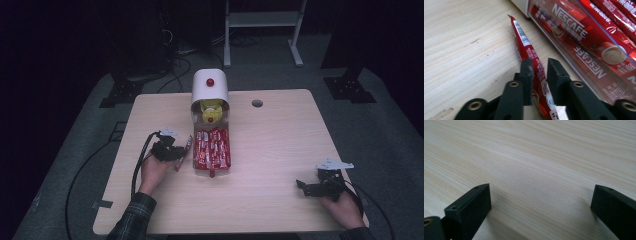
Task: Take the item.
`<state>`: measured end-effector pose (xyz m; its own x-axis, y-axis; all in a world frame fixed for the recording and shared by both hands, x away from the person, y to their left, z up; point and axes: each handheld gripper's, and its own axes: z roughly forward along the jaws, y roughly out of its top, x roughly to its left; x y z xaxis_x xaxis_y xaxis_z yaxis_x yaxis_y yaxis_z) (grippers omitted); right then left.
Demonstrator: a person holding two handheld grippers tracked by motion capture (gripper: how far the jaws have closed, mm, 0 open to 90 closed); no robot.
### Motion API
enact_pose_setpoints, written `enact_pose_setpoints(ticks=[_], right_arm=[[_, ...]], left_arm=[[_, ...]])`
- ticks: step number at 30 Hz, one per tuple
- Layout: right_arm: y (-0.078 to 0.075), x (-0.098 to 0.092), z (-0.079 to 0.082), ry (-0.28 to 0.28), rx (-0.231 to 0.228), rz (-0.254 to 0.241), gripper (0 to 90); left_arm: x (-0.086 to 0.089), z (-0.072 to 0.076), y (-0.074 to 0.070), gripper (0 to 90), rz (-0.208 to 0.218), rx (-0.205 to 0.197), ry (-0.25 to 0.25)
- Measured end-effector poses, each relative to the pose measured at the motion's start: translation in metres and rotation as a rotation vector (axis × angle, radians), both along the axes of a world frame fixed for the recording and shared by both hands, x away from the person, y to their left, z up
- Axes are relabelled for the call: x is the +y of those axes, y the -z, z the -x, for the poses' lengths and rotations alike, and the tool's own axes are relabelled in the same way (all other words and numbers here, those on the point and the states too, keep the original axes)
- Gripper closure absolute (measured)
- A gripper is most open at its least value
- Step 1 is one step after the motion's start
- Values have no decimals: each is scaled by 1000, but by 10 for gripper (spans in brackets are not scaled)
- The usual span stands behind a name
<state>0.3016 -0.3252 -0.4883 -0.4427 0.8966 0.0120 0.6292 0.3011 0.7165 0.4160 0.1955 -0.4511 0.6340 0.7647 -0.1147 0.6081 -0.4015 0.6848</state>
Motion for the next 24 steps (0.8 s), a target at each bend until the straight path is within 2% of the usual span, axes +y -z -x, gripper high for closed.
enact_pose_setpoints(ticks=[5, 8, 12, 14, 15, 16, 21, 22, 24], right_arm=[[0, 0, 0, -1, 0, 1, 20], [0, 0, 0, -1, 0, 1, 20], [0, 0, 0, -1, 0, 1, 20], [0, 0, 0, -2, 0, 0, 20], [0, 0, 0, -2, 0, 0, 20], [0, 0, 0, -2, 0, 0, 20], [0, 0, 0, -3, 0, 0, 20], [0, 0, 0, -3, 0, 0, 20], [0, 0, 0, -3, 0, 0, 20]], left_arm=[[5, 3, -5, 558, 17, -23, -19], [9, 6, -7, 419, 22, -42, -24], [12, 9, -11, 353, 18, -59, -25], [13, 11, -13, 276, 11, -66, -26], [13, 11, -13, 276, 13, -74, -30], [13, 13, -14, 239, 11, -88, -34], [14, 19, -16, 165, -8, -106, -35], [15, 20, -17, 124, -19, -113, -35], [15, 21, -17, 111, -22, -112, -37]])
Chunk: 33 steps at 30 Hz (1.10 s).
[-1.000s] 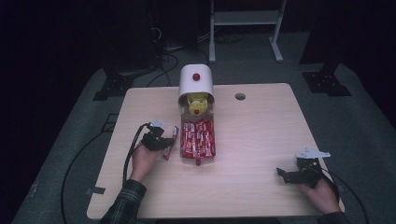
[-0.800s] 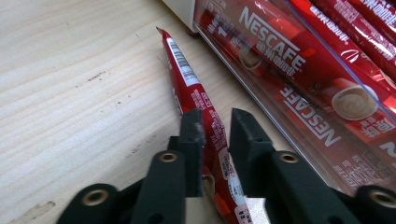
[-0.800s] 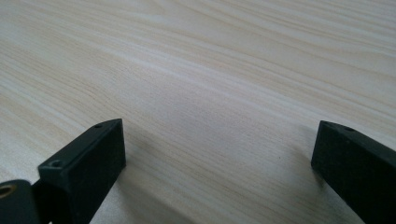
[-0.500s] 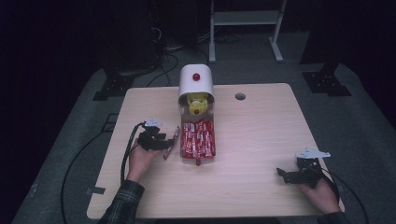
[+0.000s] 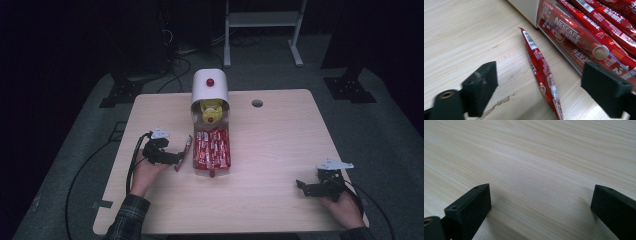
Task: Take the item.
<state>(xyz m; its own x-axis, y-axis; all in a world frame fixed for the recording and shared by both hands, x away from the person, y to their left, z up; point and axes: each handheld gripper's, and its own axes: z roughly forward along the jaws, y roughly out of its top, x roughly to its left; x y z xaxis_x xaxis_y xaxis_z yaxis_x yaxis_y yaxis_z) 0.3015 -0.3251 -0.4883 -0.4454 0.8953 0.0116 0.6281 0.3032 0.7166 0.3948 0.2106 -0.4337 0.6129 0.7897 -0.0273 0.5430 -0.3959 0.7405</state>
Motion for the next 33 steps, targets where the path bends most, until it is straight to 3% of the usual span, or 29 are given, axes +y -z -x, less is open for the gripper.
enact_pose_setpoints(ticks=[5, 11, 25, 33], right_arm=[[0, 0, 0, 0, 0, 0, 20], [0, 0, 0, 0, 0, 0, 20], [0, 0, 0, 0, 0, 1, 20], [0, 0, 0, 0, 0, 0, 20]], left_arm=[[2, 4, -1, 30, -12, -7, -7], [8, 12, -2, 0, -28, -13, -7], [27, 35, 4, 0, -28, -7, -23], [35, 49, 13, 0, -67, 15, -15]])
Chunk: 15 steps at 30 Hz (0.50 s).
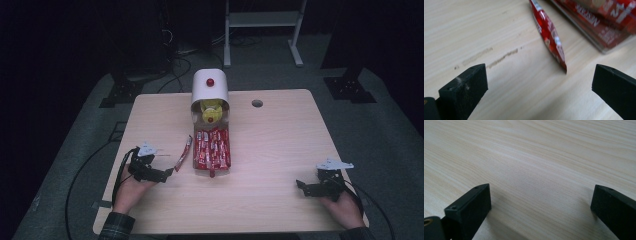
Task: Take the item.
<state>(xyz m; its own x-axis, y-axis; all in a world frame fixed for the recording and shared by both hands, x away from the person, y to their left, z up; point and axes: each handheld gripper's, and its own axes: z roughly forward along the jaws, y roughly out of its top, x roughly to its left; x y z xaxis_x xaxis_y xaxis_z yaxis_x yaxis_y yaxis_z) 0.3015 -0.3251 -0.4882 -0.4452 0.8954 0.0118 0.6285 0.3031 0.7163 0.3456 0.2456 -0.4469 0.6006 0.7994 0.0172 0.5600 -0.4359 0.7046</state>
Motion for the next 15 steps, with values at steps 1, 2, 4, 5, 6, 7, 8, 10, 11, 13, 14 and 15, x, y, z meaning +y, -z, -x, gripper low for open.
enact_pose_setpoints(ticks=[1, 2, 4, 5, 6, 7, 8, 10, 11, 13, 14, 15], right_arm=[[0, 0, 0, 0, 0, 0, 20], [0, 0, 0, 0, 0, 0, 20], [0, 0, 0, 0, 0, 0, 20], [0, 0, 0, 0, 0, 0, 20], [0, 0, 0, 0, 0, 0, 20], [0, 0, 0, 0, 0, 0, 20], [0, 0, 0, 0, 0, 0, 20], [0, 0, 0, 0, 0, 0, 20], [0, 0, 0, -1, -1, 1, 20], [0, 0, 0, -1, -2, 1, 20], [0, 0, 0, -1, -2, 1, 20], [0, 0, 0, -1, -2, 1, 20]], left_arm=[[1, 2, 1, 0, -3, 4, 0], [2, 3, 2, 0, -7, 6, 0], [4, 6, 3, 0, -7, 12, -1], [5, 7, 4, 0, -14, 15, -2], [6, 8, 5, 0, -16, 17, -2], [8, 10, 7, 0, -22, 24, -5], [9, 11, 8, 0, -23, 28, -8], [11, 13, 12, 0, -29, 39, -9], [13, 15, 16, 0, -40, 52, -13], [14, 17, 18, 0, -49, 56, -15], [15, 17, 19, 0, -63, 61, -13], [15, 18, 20, 0, -64, 61, -16]])
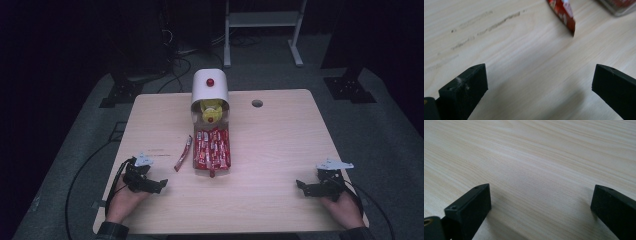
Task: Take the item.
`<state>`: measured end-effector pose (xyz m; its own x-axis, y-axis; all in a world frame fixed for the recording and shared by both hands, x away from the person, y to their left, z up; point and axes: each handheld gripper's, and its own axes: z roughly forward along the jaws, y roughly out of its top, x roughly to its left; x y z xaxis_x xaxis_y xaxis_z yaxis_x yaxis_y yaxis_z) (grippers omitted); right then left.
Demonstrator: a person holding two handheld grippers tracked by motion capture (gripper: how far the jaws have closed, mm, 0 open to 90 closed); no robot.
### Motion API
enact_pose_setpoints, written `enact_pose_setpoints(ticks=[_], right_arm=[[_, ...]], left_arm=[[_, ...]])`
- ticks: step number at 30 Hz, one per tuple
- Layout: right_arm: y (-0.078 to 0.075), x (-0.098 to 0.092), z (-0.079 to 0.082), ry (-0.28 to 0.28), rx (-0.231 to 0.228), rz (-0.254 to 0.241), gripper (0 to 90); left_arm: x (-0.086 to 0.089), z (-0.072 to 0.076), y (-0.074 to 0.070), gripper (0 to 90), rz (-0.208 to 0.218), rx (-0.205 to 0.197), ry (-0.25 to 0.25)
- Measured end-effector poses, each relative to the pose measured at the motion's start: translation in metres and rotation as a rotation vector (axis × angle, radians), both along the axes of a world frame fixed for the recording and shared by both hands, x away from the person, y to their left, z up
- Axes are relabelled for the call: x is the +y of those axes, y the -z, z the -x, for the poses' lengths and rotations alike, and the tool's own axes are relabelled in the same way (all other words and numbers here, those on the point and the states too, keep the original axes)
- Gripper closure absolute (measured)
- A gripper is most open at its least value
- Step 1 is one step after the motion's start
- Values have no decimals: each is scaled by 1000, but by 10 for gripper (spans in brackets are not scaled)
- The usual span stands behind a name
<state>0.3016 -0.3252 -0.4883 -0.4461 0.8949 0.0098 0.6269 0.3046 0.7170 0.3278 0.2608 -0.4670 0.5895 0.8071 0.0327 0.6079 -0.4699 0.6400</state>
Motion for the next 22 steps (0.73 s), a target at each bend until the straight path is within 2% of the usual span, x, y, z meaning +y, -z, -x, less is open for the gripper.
enact_pose_setpoints(ticks=[7, 9, 12, 13, 17, 22], right_arm=[[0, 0, 0, 0, 0, 0, 20], [0, 0, 0, 0, 0, 0, 20], [0, 0, 0, 0, 0, 0, 20], [0, 0, 0, 0, 0, 0, 20], [0, 0, 0, 0, 0, 0, 20], [0, 0, 0, 0, 0, 0, 20]], left_arm=[[6, 3, 6, 0, -12, 15, -7], [8, 4, 7, 0, 5, 20, -11], [10, 6, 9, 0, 16, 4, -10], [11, 8, 11, 0, 30, -16, -7], [14, 11, 14, 0, 55, -46, 1], [16, 13, 16, 0, 73, -73, 6]])
